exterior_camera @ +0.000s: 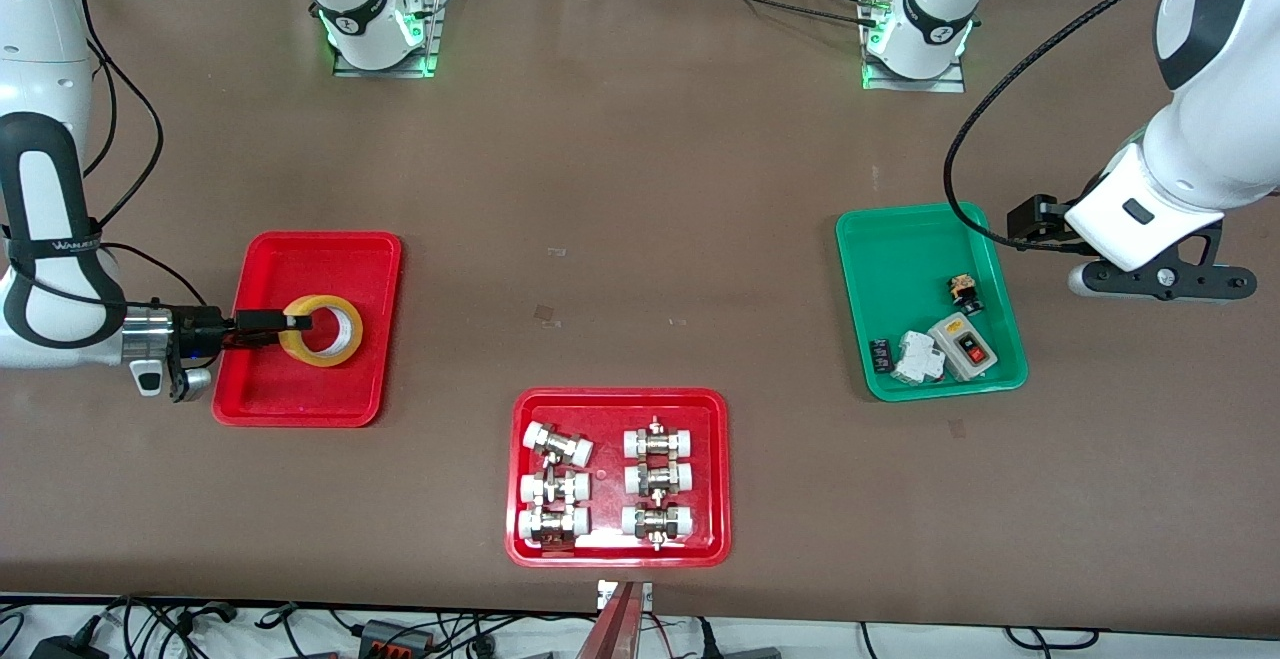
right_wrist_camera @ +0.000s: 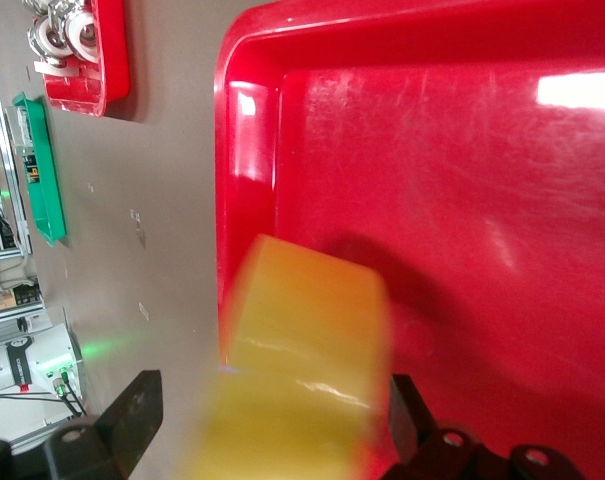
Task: Left arm passes tape to right arm into tray
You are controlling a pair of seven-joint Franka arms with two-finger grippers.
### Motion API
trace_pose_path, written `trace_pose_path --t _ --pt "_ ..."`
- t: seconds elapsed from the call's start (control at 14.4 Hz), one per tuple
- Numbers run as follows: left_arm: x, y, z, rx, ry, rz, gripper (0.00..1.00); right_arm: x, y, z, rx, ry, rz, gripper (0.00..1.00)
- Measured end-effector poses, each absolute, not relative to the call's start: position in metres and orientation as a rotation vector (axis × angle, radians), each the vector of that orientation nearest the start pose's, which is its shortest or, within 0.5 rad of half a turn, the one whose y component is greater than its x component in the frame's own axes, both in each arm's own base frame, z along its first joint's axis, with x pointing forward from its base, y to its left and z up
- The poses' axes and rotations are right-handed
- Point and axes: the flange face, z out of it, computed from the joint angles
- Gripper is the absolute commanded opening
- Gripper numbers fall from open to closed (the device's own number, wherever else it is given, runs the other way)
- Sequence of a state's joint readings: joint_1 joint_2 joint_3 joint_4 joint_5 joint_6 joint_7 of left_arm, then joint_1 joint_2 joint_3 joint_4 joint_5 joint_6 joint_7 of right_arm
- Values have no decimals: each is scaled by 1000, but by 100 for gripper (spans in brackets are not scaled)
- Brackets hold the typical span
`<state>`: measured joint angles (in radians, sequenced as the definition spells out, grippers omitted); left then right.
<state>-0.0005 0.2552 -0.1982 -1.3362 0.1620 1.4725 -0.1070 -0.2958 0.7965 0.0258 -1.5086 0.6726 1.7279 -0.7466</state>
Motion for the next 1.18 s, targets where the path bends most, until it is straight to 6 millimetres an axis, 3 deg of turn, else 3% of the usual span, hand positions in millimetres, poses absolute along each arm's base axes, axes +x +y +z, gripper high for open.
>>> trace_pose_path --t 0.48,0.76,0.97,1.18 --pt "617 -86 581 -3096 103 124 100 647 -123 178 -2354 -230 216 100" --pt "620 -53 581 -3118 94 128 100 665 -121 190 -2479 -438 118 100" --pt "616 -35 576 -3136 103 62 100 684 -100 229 -2590 -639 71 100" --pt "589 -37 568 -3132 113 50 100 701 -61 299 -2703 -779 21 100"
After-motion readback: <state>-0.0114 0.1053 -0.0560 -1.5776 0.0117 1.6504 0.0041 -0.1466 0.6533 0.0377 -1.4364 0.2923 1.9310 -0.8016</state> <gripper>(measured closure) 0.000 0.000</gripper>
